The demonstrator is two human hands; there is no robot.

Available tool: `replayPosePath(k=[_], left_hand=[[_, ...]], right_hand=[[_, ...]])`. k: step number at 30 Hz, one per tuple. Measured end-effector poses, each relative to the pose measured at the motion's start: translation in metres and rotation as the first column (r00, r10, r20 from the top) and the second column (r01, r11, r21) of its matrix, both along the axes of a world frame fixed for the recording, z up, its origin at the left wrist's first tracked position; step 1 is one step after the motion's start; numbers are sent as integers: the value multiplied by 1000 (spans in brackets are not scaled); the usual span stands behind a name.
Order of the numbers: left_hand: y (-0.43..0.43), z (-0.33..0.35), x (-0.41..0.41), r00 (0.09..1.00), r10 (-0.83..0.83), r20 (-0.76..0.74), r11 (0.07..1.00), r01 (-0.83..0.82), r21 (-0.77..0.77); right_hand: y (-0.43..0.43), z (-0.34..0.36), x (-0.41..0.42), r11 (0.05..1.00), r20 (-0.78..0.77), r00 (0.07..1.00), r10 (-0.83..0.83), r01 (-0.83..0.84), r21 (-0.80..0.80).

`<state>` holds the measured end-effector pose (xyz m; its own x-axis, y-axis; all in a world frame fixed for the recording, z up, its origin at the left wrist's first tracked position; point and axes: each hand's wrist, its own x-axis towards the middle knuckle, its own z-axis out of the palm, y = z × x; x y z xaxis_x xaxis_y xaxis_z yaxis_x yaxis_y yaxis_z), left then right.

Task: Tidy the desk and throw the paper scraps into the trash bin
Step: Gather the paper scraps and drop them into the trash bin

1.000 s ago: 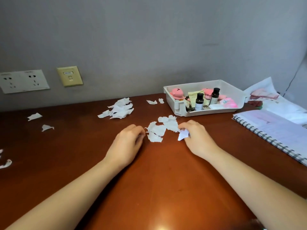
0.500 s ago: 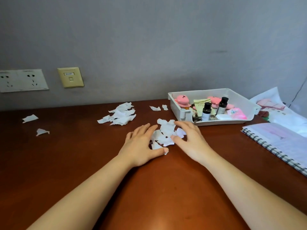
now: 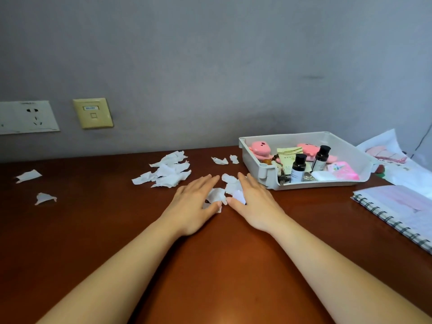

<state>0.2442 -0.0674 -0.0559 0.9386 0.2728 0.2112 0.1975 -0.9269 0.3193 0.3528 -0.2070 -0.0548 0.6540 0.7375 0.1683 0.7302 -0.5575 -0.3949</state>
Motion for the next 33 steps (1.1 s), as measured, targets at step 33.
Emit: replayPosePath(k=[33], left_hand=[[14, 2, 25, 971, -147, 187, 986, 159, -51]], right_hand=[[3, -2, 12, 963, 133, 977, 169, -193, 190]])
